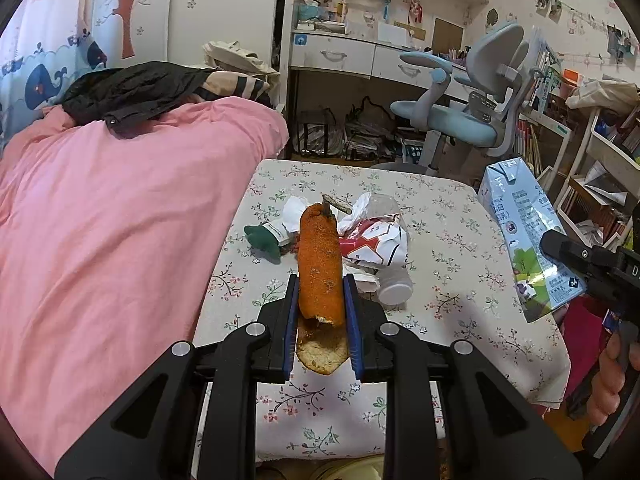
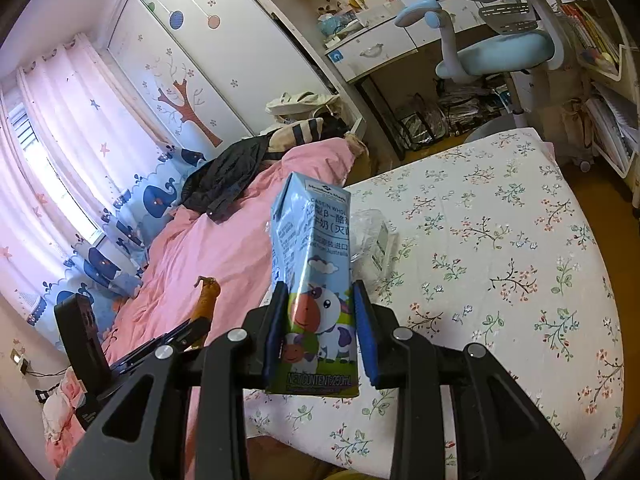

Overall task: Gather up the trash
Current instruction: 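Carry the blue milk carton to the yellow bin and release it with the right gripper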

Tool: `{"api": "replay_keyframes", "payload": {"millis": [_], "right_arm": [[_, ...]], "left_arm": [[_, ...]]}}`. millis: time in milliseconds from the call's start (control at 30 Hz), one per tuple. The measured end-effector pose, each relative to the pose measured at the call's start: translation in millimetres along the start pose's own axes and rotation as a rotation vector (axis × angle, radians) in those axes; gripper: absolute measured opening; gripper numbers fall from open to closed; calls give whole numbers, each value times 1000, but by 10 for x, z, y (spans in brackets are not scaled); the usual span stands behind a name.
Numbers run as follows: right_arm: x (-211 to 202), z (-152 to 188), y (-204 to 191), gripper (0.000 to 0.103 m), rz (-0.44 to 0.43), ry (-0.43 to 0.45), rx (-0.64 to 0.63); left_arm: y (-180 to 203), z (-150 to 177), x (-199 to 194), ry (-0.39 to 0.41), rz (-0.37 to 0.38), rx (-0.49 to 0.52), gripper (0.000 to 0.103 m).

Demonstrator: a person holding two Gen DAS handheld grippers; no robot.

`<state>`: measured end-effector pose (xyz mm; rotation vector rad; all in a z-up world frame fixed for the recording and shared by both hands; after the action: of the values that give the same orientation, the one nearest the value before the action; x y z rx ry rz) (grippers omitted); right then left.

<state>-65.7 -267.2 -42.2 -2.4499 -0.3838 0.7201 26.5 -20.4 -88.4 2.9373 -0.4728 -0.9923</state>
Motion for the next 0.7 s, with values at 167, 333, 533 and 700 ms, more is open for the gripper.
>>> {"api": "replay_keyframes", "payload": {"millis": [167, 333, 533, 700], "right_arm": [[-59, 54, -33, 33, -16, 0, 2], [-141, 113, -86, 33, -31, 4, -1], [-218, 191, -119, 33, -43, 4, -1], [-265, 247, -143, 33, -51, 0, -3]], "left_arm": [[6, 36, -65, 6, 0, -2, 20], [22, 64, -118, 8, 2, 0, 20], [39, 87, -152, 9, 3, 0, 20], [59, 122, -189, 10, 4, 1, 20]]}}
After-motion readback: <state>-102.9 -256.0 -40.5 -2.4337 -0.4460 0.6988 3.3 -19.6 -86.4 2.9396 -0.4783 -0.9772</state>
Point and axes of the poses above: each gripper's, at about its wrist camera, not at the fingertips, and x roughly the way its jaws point, y to its right, z to its underside, the point moved 2 cm from there along x, roughly the way its jaws point, and after that the axes turned 2 degrees about y, right-handed, at the moved point
